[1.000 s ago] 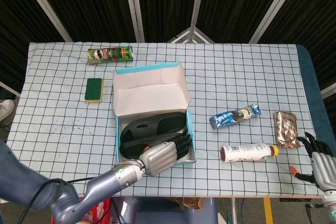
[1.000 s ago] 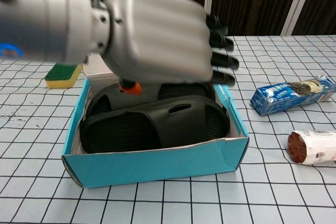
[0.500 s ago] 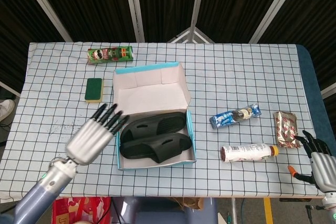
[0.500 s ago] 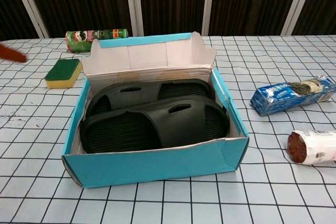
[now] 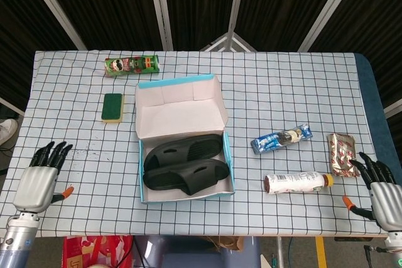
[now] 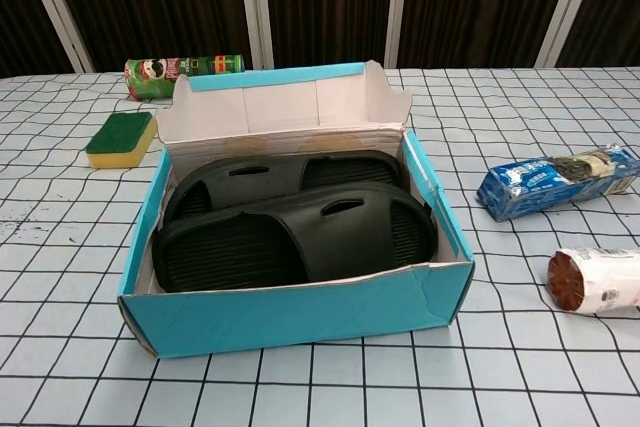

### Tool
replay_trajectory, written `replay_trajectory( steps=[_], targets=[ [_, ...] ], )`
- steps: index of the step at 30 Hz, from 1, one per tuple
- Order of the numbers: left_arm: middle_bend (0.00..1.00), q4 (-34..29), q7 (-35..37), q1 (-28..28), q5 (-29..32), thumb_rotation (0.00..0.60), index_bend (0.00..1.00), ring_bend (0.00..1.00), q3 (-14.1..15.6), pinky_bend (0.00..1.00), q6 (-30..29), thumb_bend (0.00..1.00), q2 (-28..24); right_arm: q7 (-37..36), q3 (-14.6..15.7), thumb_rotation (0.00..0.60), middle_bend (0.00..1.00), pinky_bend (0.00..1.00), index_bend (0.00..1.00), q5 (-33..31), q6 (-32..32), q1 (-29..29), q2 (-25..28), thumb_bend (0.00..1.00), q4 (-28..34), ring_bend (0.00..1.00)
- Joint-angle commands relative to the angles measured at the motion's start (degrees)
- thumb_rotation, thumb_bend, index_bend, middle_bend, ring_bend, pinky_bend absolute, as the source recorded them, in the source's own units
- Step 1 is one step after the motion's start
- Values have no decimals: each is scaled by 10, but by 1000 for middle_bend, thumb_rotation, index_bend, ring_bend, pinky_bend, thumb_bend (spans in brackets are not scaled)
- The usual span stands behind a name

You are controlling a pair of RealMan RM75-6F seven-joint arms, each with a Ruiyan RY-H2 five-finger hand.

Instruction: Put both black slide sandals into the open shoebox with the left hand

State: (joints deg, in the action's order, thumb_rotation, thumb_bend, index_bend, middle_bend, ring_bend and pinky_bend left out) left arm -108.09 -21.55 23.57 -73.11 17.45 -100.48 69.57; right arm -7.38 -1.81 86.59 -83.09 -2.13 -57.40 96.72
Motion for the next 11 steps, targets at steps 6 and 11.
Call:
replay_trajectory(
  steps=[6, 11],
  targets=[
    [8, 69, 78, -56, -61, 600, 70, 0, -58, 86, -23, 180, 21, 24, -15, 600, 66, 68, 158, 17, -46, 5, -32, 272, -33, 119],
    [26, 74, 83, -71, -68, 600, 82, 0, -78, 86, -8, 180, 15, 42, -13, 600, 66, 69, 153, 12, -39, 3, -36, 273, -34, 119]
  ],
)
